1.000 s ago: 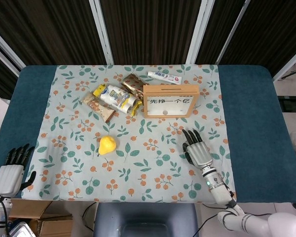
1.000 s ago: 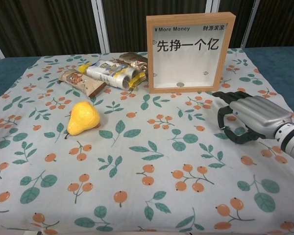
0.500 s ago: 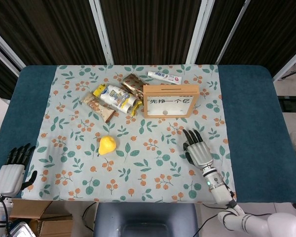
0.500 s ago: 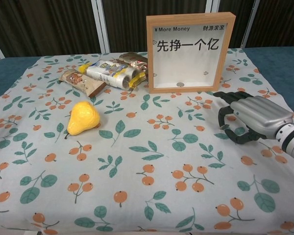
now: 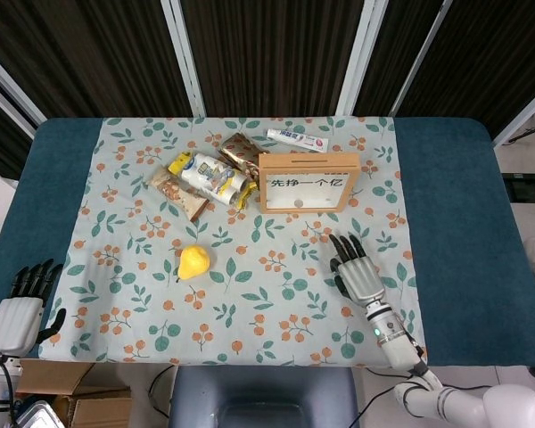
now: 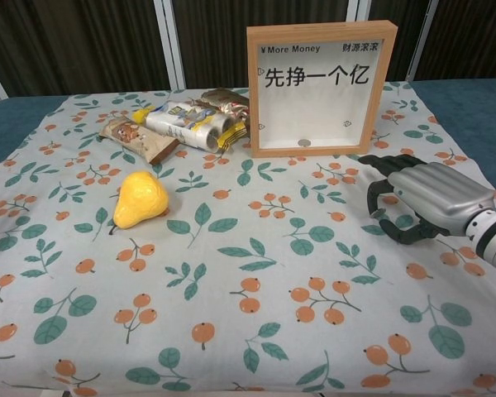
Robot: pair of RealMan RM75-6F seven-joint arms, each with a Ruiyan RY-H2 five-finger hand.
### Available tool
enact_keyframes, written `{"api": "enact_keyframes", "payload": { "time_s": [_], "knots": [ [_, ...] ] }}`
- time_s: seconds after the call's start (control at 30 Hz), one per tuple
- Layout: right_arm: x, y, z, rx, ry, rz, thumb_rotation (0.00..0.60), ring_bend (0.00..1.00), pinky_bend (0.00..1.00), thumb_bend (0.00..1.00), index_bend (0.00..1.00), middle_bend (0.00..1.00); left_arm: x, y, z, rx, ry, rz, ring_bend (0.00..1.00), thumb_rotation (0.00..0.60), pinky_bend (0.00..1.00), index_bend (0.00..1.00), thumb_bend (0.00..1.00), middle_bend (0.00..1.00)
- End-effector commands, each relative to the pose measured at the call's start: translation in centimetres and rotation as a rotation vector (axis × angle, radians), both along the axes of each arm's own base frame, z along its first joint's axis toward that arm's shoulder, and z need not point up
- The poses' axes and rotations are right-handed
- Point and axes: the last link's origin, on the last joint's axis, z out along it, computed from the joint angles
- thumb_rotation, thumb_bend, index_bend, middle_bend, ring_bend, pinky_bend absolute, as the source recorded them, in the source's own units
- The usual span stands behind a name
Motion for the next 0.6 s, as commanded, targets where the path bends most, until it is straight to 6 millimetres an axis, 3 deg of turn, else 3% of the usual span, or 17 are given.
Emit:
{"api": "enact_keyframes", "payload": {
  "time_s": [0.03, 0.43, 0.6],
  "knots": [
    [-0.02, 0.01, 0.04, -0.001, -0.001, 0.001, 0.600, 0.00, 0.00, 0.53, 0.49, 0.04, 0.03, 0.02, -0.02, 0.000, 0.000, -0.001, 0.00, 0.600, 0.00, 0.00, 0.41, 0.00],
    [-0.09, 0.01, 0.29, -0.009, -0.013, 0.005, 0.600, 0.00, 0.00, 0.53, 0.45, 0.04, 0.11, 0.23, -0.23, -0.007, 0.001, -0.002, 0.00, 0.600, 0.00, 0.00, 0.41, 0.00],
    [-0.02, -0.02, 0.34, -0.022, -0.019, 0.014, 0.600, 0.00, 0.00, 0.53, 0.49, 0.04, 0.08, 0.22, -0.31, -0.008, 0.002, -0.003, 0.00, 0.600, 0.00, 0.00, 0.41, 0.00]
  ]
}}
